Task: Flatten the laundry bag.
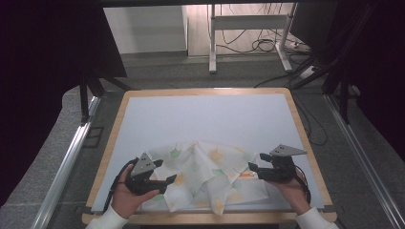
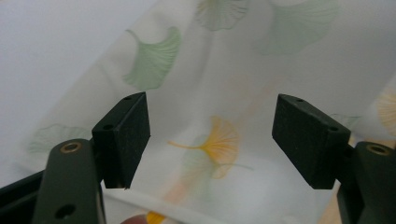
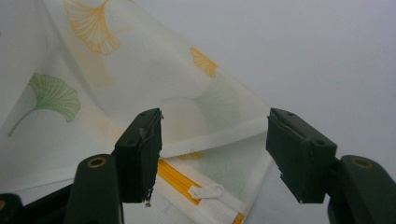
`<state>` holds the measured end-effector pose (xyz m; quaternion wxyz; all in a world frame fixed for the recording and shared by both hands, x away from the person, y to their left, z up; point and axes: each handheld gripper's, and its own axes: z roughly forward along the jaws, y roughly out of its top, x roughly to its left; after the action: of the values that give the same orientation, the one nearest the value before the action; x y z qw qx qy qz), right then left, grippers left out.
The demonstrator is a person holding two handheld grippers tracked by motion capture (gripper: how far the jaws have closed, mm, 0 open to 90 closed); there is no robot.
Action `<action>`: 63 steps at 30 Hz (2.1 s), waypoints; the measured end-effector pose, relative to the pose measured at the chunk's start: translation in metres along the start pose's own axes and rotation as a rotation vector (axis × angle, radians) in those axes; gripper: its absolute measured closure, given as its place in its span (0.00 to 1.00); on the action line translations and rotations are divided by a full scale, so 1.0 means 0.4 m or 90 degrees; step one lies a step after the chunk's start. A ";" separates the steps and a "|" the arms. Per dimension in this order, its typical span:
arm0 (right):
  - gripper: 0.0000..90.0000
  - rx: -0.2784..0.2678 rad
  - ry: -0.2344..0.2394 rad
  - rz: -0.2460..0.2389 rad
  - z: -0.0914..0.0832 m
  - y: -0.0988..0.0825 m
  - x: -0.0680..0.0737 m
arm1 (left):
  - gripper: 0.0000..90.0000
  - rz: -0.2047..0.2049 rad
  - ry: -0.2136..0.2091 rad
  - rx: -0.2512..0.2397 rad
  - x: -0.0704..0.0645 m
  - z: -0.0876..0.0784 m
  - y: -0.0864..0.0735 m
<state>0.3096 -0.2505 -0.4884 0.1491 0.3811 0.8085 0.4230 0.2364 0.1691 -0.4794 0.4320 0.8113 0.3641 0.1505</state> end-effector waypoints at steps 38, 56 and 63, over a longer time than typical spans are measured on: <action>0.35 0.013 0.117 -0.072 -0.018 0.002 0.158 | 0.88 0.067 -0.002 0.100 -0.103 0.133 -0.021; 0.66 0.087 0.150 -0.149 0.090 -0.001 0.310 | 1.00 0.055 -0.013 0.090 -0.082 0.127 -0.015; 0.95 0.095 0.136 -0.187 0.079 -0.001 0.291 | 1.00 0.048 -0.009 0.084 -0.072 0.113 -0.014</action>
<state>0.2497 -0.1462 -0.4982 0.0937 0.2219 0.8959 0.3734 0.2392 0.1235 -0.5082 0.3745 0.8522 0.3390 0.1366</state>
